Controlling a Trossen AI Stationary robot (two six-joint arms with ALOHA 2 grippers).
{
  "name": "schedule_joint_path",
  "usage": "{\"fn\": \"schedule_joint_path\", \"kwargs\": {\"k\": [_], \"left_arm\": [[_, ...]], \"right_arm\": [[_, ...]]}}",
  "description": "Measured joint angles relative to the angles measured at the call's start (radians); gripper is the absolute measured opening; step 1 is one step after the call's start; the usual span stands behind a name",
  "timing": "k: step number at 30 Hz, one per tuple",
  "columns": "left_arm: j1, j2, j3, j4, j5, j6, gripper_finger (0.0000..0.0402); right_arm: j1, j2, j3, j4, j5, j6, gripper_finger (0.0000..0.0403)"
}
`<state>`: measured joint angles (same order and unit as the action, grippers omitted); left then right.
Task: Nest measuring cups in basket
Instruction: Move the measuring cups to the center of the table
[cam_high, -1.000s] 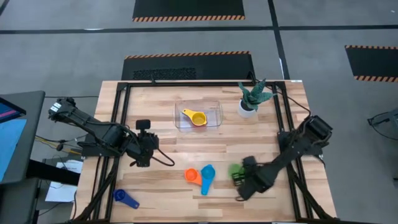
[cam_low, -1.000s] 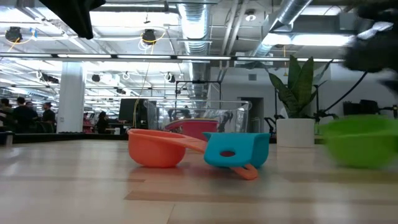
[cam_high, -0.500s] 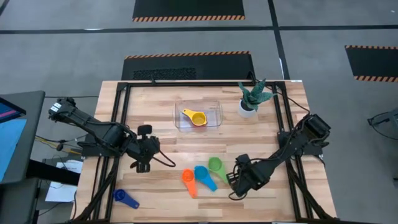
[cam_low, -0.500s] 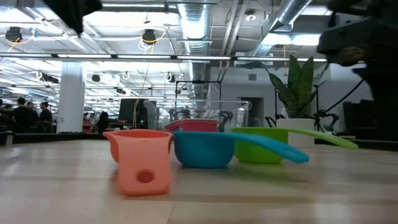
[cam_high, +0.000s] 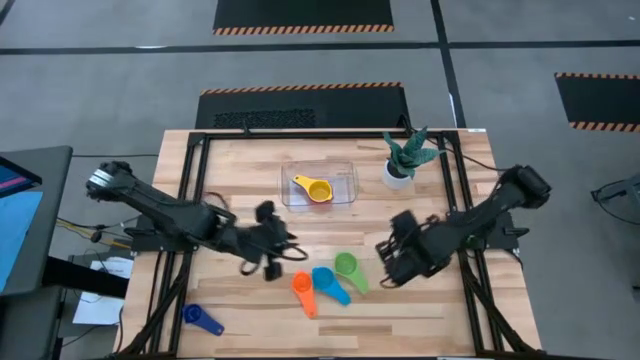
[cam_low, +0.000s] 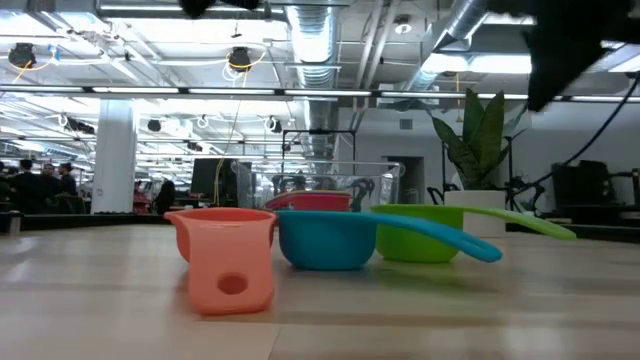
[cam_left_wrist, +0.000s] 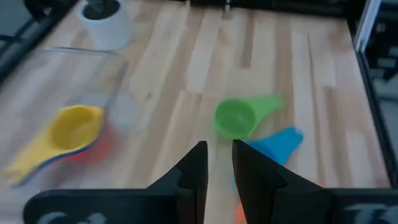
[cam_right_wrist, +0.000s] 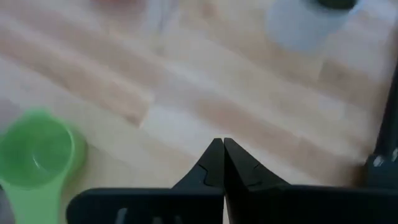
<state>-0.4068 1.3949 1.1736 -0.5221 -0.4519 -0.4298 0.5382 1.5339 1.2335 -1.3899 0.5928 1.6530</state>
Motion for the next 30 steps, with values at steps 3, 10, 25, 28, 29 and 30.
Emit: {"fn": "schedule_joint_path", "kwargs": {"k": [3, 10, 25, 28, 29, 30], "left_arm": [[0.015, 0.119, 0.006, 0.169, 0.010, -0.048, 0.0061], [0.048, 0.392, 0.208, 0.292, 0.023, -0.058, 0.0061], [0.082, 1.032, 0.940, 0.018, 0.112, -0.100, 0.0061], [0.082, 1.117, 1.058, -0.110, 0.073, -0.107, 0.0061], [0.082, 1.134, 1.086, -0.174, 0.064, -0.115, 0.0061], [0.082, 1.152, 1.108, -0.213, 0.067, -0.119, 0.0061]], "right_arm": [[0.002, -0.090, 0.000, -0.015, 0.059, -0.025, 0.0014], [-0.010, -0.239, 0.000, -0.021, 0.118, -0.211, 0.0012], [0.020, -0.480, 0.000, -0.018, 0.117, -0.450, 0.0014], [0.045, -0.498, 0.000, -0.013, 0.117, -0.449, 0.0016], [0.053, -0.500, 0.000, -0.006, 0.117, -0.448, 0.0017], [0.061, -0.501, 0.000, -0.001, 0.117, -0.443, 0.0017]]}}
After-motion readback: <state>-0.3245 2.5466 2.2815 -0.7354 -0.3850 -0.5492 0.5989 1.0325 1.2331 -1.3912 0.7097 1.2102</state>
